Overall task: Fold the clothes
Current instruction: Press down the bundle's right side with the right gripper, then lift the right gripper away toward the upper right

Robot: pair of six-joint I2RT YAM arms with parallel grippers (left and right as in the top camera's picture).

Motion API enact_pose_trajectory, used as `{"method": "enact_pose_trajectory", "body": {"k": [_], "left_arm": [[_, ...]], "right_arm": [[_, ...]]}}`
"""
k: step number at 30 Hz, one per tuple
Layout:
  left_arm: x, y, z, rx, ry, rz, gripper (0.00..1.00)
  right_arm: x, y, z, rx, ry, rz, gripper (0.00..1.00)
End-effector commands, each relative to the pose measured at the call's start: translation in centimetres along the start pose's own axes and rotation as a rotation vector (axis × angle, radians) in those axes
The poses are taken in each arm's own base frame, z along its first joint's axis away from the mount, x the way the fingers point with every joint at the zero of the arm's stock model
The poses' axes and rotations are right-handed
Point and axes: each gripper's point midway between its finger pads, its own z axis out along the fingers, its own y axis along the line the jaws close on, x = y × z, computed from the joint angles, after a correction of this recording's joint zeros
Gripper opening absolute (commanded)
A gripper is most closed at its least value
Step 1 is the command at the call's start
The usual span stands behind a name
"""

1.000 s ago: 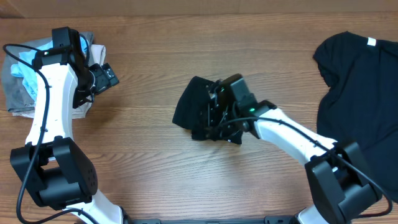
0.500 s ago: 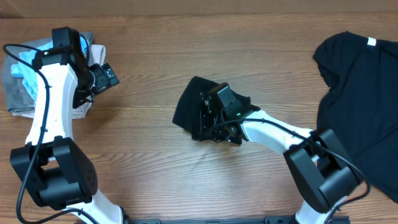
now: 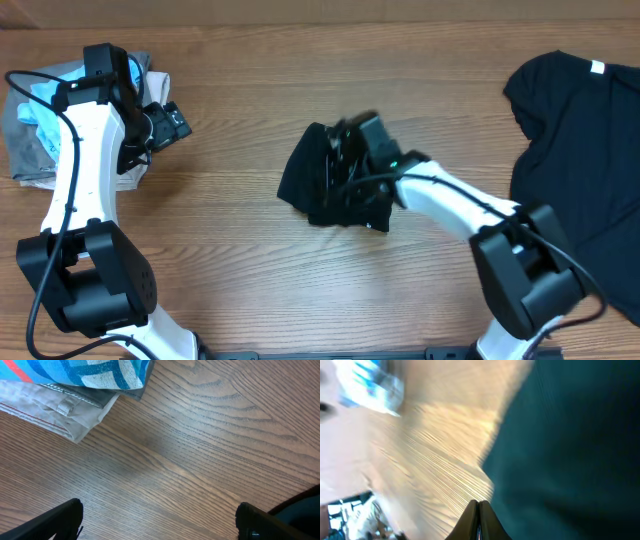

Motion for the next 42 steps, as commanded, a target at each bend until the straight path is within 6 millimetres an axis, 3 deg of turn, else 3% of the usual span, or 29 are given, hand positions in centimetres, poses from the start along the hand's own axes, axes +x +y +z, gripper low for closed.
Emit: {"method": "enact_pose_trajectory", "body": {"k": [1,5,10,17,25,29,33,34,36,39,42], "left_arm": [[-0.2,-0.7,-0.5,0.018,-0.012,0.011,1.0],[-0.2,-0.7,-0.5,0.018,-0.012,0.011,1.0],[-0.2,-0.7,-0.5,0.018,-0.013,0.011,1.0],[-0.2,-0.7,-0.5,0.018,-0.012,0.011,1.0],[-0.2,-0.7,-0.5,0.018,-0.012,0.011,1.0],[-0.2,-0.7,-0.5,0.018,-0.012,0.011,1.0],[-0.2,-0.7,-0.5,0.018,-0.012,0.011,1.0],[-0.2,-0.7,-0.5,0.018,-0.013,0.011,1.0],[-0.2,-0.7,-0.5,0.018,-0.012,0.011,1.0],[-0.2,-0.7,-0.5,0.018,-0.013,0.011,1.0],[-0.2,-0.7,-0.5,0.018,-0.013,0.011,1.0]], "right_arm": [[-3.8,2.8,-3.2,-0.06,-0.111,-0.064,0.04],[-6.2,-0.7,-4.1,0.087,-0.225,-0.027,0.04],[-7.7,-1.7,-3.9,0.11,-0.281,-0.032,0.04],[-9.1,-4.0,-1.6,0.103,-0.307,-0.031,0.04],[-8.8,-8.7,2.1,0.158,-0.29,0.003,0.04],[-10.6,-7.3,0.5,0.098,-0.327,-0.013,0.04],[-13.5,-4.4,-4.6,0.019,-0.381,-0.024,0.11],[-14.0,-4.0,-6.2,0.027,-0.395,-0.015,0.14],[-14.4,-3.9,-9.2,0.055,-0.413,0.019,0.35],[-14.4,-4.8,-12.6,0.11,-0.43,0.07,0.97],[-13.5,-8.4,-15.5,0.243,-0.442,0.178,1.0]]}}
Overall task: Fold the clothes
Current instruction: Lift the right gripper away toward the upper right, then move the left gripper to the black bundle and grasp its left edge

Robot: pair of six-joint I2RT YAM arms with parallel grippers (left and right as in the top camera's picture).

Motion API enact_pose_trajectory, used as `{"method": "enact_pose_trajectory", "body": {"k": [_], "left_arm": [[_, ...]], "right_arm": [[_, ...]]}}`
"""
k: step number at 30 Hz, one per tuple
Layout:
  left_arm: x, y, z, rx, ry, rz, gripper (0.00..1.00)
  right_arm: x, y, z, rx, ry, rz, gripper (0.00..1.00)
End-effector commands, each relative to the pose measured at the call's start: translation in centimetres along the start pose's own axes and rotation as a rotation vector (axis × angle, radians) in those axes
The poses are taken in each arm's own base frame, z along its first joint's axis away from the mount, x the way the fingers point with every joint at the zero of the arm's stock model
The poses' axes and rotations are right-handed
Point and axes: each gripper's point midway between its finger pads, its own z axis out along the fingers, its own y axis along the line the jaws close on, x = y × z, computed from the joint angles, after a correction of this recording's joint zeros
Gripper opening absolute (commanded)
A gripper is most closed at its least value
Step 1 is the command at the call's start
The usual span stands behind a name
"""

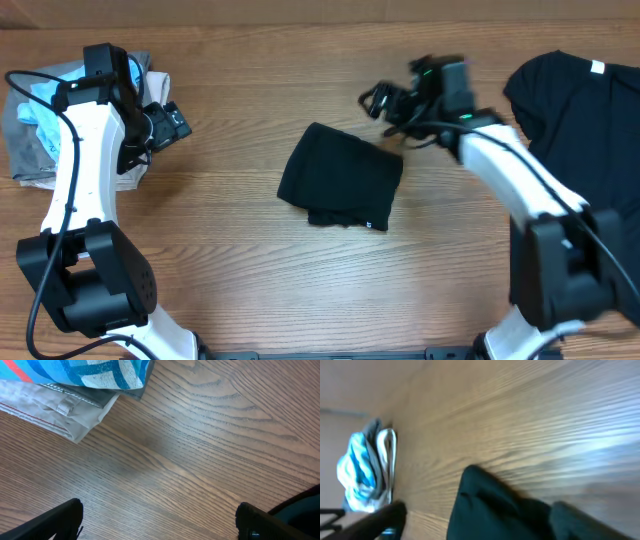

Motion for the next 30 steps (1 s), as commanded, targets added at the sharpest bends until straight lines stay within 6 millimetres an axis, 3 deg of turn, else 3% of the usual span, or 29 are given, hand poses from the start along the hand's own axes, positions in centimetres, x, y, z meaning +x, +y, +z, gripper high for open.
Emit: {"method": "enact_pose_trajectory", "body": {"k": [1,2,5,9,14,30], "left_arm": [[-0.2,-0.7,-0.5,0.018,-0.013,0.011,1.0],[-0.2,-0.6,-0.5,0.018,-0.013,0.011,1.0],[-0.2,-0.7,-0.5,0.018,-0.013,0.011,1.0],[-0.2,-0.7,-0.6,0.018,-0.014,0.011,1.0],[-0.2,-0.7,-0.5,0.018,-0.013,0.011,1.0],[-0.2,-0.7,-0.5,0.018,-0.013,0.011,1.0]], "right_arm": [[-2.1,-3.2,-3.4,0.145,-0.074,0.052,1.0],[-1.8,-6.8,-4.7,0.275,-0.063,0.095,1.0],[-0.8,-11.6,-6.8,0.431,-0.029,0.185,1.0],[-0.7,-14.4,-8.6,0.497,-0.023,0.254,1.0],[-1.2,-15.4,-9.3,0.507,-0.04,0.28,1.0],[-1.3,-15.4,-9.3,0.507,-0.04,0.28,1.0]]}}
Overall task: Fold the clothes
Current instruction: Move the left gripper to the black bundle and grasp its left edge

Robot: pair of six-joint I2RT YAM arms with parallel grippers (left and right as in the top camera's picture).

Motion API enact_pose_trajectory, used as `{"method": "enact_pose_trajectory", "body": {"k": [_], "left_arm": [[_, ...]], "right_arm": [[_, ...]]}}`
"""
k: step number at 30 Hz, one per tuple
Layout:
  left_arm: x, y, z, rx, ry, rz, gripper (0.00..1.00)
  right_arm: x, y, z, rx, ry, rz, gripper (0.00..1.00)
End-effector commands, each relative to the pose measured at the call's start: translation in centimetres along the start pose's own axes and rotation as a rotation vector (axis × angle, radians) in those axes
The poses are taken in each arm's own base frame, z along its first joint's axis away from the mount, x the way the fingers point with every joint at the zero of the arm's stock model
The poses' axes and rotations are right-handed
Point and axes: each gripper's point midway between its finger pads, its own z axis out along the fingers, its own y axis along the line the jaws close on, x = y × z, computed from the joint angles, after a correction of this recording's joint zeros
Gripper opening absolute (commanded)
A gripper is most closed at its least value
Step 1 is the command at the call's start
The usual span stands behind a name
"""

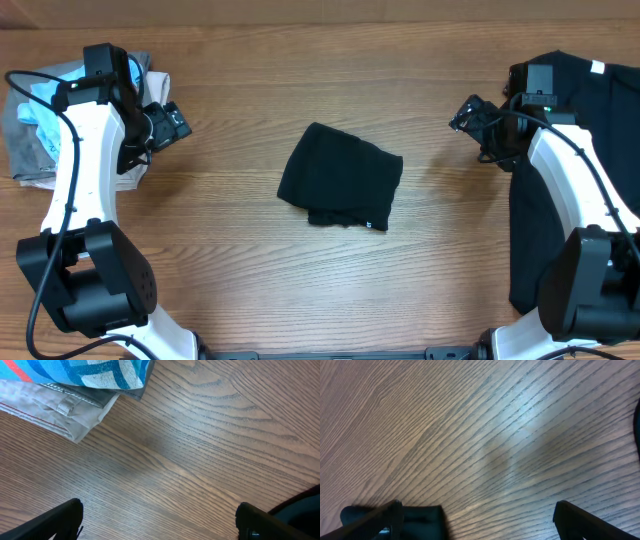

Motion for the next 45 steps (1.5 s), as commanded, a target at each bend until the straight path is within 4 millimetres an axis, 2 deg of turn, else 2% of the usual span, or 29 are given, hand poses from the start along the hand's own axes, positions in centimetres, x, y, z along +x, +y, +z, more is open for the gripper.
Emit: {"method": "enact_pose_trajectory", "body": {"k": [1,8,11,12,14,16,18,22,23,26,29,31,37,42,45], "left_arm": [[-0.2,-0.7,-0.5,0.018,-0.013,0.011,1.0],[-0.3,-0.5,-0.5,0.008,-0.017,0.011,1.0],[-0.1,-1.0,-0.6,0.037,-0.01,0.011,1.0],[0.3,-1.4,-0.6,0.062,0.012,0.012,0.97],[1.3,-3.0,-0.7,0.134,0.054,0.022,0.79],[2.2,-4.4,-0.8,0.159,0.075,0.051,0.75],[3.2,-5.7,-0.7,0.154,0.084,0.112,0.76],[6.3,-9.8,-0.7,0.145,0.093,0.283,0.82],[8.1,-12.3,-0.9,0.161,0.092,0.362,0.87],[10.7,-15.8,-1.1,0.195,0.084,0.47,1.0],[12.8,-18.4,-1.4,0.188,0.042,0.568,1.0],[13.8,-19.4,-1.5,0.157,0.003,0.623,1.0],[16.8,-21.0,-1.3,0.105,-0.032,0.725,1.0],[17.5,-20.4,0.2,0.068,-0.001,0.724,1.0],[17.7,-19.9,1.8,0.038,0.034,0.723,1.0]], "right_arm": [[-0.3,-0.1,-0.1,0.004,-0.014,-0.007,1.0],[-0.3,-0.1,-0.1,0.004,-0.014,-0.007,1.0],[-0.3,-0.1,-0.1,0.004,-0.014,-0.007,1.0],[-0.3,-0.1,-0.1,0.004,-0.014,-0.007,1.0],[-0.3,-0.1,-0.1,0.004,-0.014,-0.007,1.0],[-0.3,-0.1,-0.1,0.004,-0.014,-0.007,1.0],[-0.3,-0.1,-0.1,0.004,-0.014,-0.007,1.0],[-0.3,-0.1,-0.1,0.004,-0.014,-0.007,1.0],[-0.3,-0.1,-0.1,0.004,-0.014,-0.007,1.0],[-0.3,-0.1,-0.1,0.004,-0.014,-0.007,1.0],[-0.3,-0.1,-0.1,0.004,-0.014,-0.007,1.0],[-0.3,-0.1,-0.1,0.004,-0.014,-0.007,1.0],[-0.3,-0.1,-0.1,0.004,-0.014,-0.007,1.0],[-0.3,-0.1,-0.1,0.004,-0.014,-0.007,1.0],[-0.3,-0.1,-0.1,0.004,-0.014,-0.007,1.0]]}}
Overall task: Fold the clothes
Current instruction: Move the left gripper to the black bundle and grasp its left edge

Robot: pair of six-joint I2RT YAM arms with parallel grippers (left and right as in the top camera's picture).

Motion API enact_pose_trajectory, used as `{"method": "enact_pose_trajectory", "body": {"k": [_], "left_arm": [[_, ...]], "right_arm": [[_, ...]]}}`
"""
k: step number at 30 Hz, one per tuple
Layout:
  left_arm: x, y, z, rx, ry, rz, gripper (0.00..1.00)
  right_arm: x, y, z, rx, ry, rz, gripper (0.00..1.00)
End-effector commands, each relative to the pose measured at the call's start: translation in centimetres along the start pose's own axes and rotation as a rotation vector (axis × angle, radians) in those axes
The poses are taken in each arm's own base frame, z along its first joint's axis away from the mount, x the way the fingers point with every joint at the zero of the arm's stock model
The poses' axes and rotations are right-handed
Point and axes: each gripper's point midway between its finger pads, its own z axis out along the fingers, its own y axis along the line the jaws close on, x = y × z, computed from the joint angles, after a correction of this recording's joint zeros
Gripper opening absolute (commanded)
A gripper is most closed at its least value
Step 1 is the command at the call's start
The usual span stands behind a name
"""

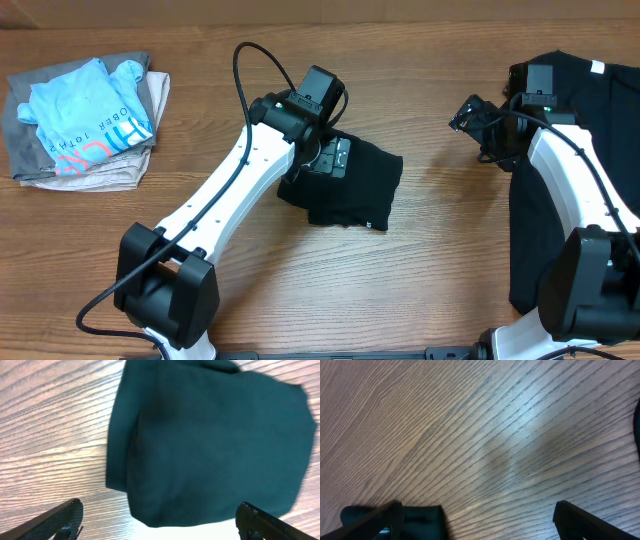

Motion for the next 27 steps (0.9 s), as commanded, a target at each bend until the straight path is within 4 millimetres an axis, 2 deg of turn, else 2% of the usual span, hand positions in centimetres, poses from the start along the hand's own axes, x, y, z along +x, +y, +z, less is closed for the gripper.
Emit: {"method": "enact_pose_trajectory", "body": {"k": [1,6,17,24,27], "left_arm": [[1.0,1.1,3.0,-0.055,0.07,-0.007,1.0],[2.4,1.2,6.4,-0.074,0.166,-0.003,1.0],[6.9,2.8,13.7,-0.158,0.391,-0.003,1.0],[9.0,3.5,16.3,-0.188,0.476,0.001,1.0],[9.1,3.5,16.4,-0.19,0.479,0.001,0.99]], "right_arm": [[-0.3,-0.1,-0.1,0.004,-0.013,-0.007,1.0],[-0.3,-0.1,-0.1,0.004,-0.013,-0.007,1.0],[-0.3,-0.1,-0.1,0.004,-0.013,-0.007,1.0],[-0.3,-0.1,-0.1,0.004,-0.013,-0.007,1.0],[-0.3,-0.1,-0.1,0.004,-0.013,-0.007,1.0]]}}
